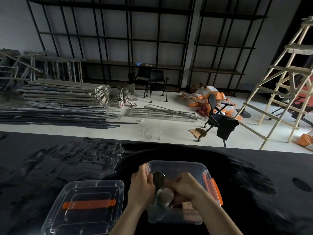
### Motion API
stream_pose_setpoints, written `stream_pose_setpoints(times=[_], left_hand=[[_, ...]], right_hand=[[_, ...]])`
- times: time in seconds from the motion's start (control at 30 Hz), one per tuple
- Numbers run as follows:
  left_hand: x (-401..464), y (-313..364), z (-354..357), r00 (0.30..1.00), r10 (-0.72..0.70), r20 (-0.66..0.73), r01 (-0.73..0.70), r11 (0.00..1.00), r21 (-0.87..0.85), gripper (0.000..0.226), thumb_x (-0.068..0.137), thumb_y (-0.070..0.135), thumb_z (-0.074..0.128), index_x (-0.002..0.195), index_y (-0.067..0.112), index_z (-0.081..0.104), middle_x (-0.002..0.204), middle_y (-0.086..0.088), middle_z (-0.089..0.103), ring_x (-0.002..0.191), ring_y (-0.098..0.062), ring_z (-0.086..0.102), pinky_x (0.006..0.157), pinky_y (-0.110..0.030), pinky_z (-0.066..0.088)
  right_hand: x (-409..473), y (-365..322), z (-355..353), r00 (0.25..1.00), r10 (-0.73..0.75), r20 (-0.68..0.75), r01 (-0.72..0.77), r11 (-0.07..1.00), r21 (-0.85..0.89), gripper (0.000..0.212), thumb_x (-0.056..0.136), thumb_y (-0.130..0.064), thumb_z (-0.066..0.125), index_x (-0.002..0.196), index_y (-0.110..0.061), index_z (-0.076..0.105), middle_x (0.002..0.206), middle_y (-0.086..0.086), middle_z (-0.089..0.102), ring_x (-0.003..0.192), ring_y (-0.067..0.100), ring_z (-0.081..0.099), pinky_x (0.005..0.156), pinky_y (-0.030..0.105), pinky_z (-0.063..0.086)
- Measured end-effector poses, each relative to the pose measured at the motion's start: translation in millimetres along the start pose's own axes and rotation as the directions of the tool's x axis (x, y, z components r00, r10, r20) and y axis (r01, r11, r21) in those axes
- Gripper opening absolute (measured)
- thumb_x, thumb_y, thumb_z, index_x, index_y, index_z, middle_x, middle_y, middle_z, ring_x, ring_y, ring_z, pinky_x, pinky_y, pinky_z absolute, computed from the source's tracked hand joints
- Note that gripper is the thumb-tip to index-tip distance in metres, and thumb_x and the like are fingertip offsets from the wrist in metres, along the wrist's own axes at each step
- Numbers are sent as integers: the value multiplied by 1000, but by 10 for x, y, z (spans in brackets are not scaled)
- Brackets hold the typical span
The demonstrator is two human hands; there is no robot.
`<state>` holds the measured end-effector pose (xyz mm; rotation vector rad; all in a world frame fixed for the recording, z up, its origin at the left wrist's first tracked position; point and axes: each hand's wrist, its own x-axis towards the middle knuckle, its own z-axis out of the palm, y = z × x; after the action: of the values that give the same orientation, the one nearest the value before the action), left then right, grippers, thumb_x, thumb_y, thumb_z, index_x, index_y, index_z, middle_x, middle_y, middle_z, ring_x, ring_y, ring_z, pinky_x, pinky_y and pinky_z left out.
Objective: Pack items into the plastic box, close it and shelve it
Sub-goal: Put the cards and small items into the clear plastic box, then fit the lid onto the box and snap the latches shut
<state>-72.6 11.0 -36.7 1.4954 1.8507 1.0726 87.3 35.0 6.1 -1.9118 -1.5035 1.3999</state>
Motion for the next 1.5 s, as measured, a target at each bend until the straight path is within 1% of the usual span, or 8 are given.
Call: stream_pose_setpoints(times=[0.33, 0.5, 0.67, 0.8, 0.9, 1.0, 1.17, 1.5], left_hand=[[6, 25, -5, 1000, -21, 4, 21, 1000, -9, 44, 98, 19, 45, 141, 22, 43, 130, 0, 62, 125, -16, 52, 98, -41, 49], [-8, 44, -48, 999, -18, 40, 18, 1000, -12, 50, 93, 26, 44, 143, 20, 41, 134, 0, 61, 127, -18, 51, 97, -46, 49], [13, 74, -90, 997, -11, 71, 14, 999, -39, 53, 94, 36, 42, 143, 15, 41, 131, -7, 62, 125, -25, 54, 96, -48, 49], [-21, 22, -324, 1000, 14, -9, -15, 989, -150, 65, 96, 48, 43, 151, 14, 34, 143, -4, 53, 131, -20, 48, 107, -42, 42], [-16, -241, -728, 981, -31, -189, 6, 992, -129, 50, 96, 37, 48, 140, 15, 49, 121, 6, 66, 110, -5, 61, 89, -25, 49], [-29, -623, -1201, 937, -106, -334, 117, 993, 11, 25, 94, 28, 49, 113, 19, 62, 80, 18, 60, 78, -6, 62, 61, -21, 45], [-197, -1310, -1710, 863, -372, -340, 469, 841, 269, 45, 93, 40, 48, 129, 12, 55, 127, -18, 61, 118, -38, 53, 96, -43, 43], [-452, -1492, -1796, 788, -493, -368, 580, 795, 177, 69, 86, 57, 53, 138, 12, 48, 129, -17, 61, 122, -38, 53, 96, -43, 43]], right_hand=[[89, -13, 158, 981, 59, -184, -58, 998, 9, 44, 87, -53, 59, 71, -14, 73, 76, 9, 79, 75, 29, 76, 86, 50, 61], [83, -140, 221, 991, 127, 43, -131, 986, 106, 56, 89, -59, 53, 98, -8, 74, 90, 17, 77, 77, 32, 74, 73, 43, 62], [-21, -199, 281, 983, 7, -183, -25, 995, -97, 46, 97, -48, 53, 100, -9, 76, 98, 17, 77, 86, 33, 71, 86, 46, 60], [-301, -322, 404, 719, -439, -539, 338, 898, -281, 11, 93, -28, 63, 89, -26, 72, 81, -5, 74, 75, 18, 68, 68, 34, 54], [-583, -589, 711, 585, -654, -479, 585, 750, -309, 9, 89, -24, 65, 83, -29, 69, 72, -15, 71, 65, 3, 65, 58, 18, 47], [-686, -721, 1160, 674, -703, -229, 618, 705, -347, 13, 91, -37, 62, 94, -27, 71, 82, -11, 74, 73, 5, 67, 65, 20, 50], [-521, -545, 1809, 946, -317, 69, 317, 857, -406, 57, 93, -53, 53, 137, -17, 48, 131, 10, 58, 124, 29, 55, 101, 38, 43], [-301, -363, 1948, 991, -120, 54, 129, 969, -212, 50, 89, -52, 56, 121, -14, 64, 116, 9, 70, 106, 26, 67, 88, 36, 54]])
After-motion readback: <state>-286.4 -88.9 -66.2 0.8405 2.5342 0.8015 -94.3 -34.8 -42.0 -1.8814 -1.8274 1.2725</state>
